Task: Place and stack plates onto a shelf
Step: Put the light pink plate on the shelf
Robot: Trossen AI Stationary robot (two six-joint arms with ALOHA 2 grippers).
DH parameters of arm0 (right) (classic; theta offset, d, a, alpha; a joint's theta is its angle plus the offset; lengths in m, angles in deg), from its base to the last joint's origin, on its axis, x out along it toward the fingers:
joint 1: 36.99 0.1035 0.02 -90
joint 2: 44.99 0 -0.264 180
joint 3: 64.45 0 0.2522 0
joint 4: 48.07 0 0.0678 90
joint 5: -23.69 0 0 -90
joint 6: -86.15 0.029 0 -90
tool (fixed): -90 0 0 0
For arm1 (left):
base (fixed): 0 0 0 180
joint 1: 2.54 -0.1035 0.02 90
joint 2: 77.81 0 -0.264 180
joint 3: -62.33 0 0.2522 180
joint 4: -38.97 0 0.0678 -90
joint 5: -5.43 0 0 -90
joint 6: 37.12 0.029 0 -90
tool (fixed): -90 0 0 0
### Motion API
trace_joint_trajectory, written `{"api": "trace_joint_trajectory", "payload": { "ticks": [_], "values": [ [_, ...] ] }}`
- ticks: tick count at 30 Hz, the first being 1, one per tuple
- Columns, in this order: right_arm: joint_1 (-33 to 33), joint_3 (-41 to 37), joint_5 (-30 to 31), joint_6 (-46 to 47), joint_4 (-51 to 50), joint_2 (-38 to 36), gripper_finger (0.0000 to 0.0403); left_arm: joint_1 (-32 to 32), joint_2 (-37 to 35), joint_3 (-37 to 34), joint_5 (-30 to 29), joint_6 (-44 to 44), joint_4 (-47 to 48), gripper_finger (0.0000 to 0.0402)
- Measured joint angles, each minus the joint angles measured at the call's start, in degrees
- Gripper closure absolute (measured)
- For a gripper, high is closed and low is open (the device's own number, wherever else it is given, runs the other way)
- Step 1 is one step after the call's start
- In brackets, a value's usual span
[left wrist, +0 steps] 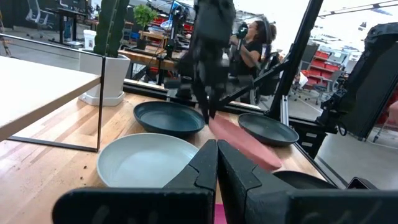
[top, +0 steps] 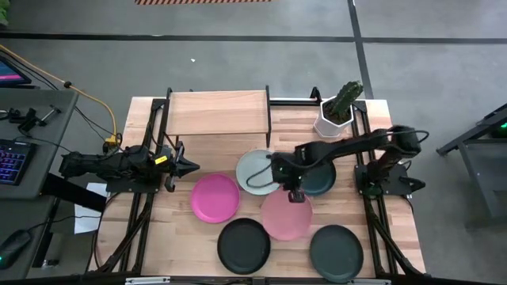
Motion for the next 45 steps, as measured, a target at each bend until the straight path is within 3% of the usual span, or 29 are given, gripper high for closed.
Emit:
{"api": "trace_joint_trajectory", "payload": {
  "ticks": [6,11,15,19,26,35,39,45],
  "values": [
    [-3.1,0.0,-9.7,4.1,0.3,-6.7,0.0402,0.0,0.0,0.0,0.0,0.0,0.0,0.0401],
    [-3.1,0.0,-12.7,9.5,8.0,-8.6,0.0403,0.0,0.0,0.0,0.0,0.0,0.0,0.0401],
    [-4.8,0.3,-11.8,19.5,23.7,-8.2,0.0403,0.0,0.0,0.0,0.0,0.0,0.0,0.0401],
    [-10.1,5.1,-6.6,24.3,27.8,-8.1,0.0403,0.0,0.0,0.0,0.0,0.0,0.0,0.0401],
    [-18.0,22.3,4.8,25.5,20.3,-5.0,0.0403,0.0,0.0,0.0,0.0,0.0,0.0,0.0401],
    [-26.9,45.1,10.4,28.6,4.4,9.4,0.0403,0.0,0.0,0.0,0.0,0.0,0.0,0.0401],
    [-29.3,48.9,10.6,29.7,-0.6,14.0,0.0403,0.0,0.0,0.0,0.0,0.0,0.0,0.0401],
    [-31.7,48.7,13.3,29.7,-8.9,17.3,0.0403,0.0,0.0,0.0,0.0,0.0,0.0,0.0401]
  ]
}}
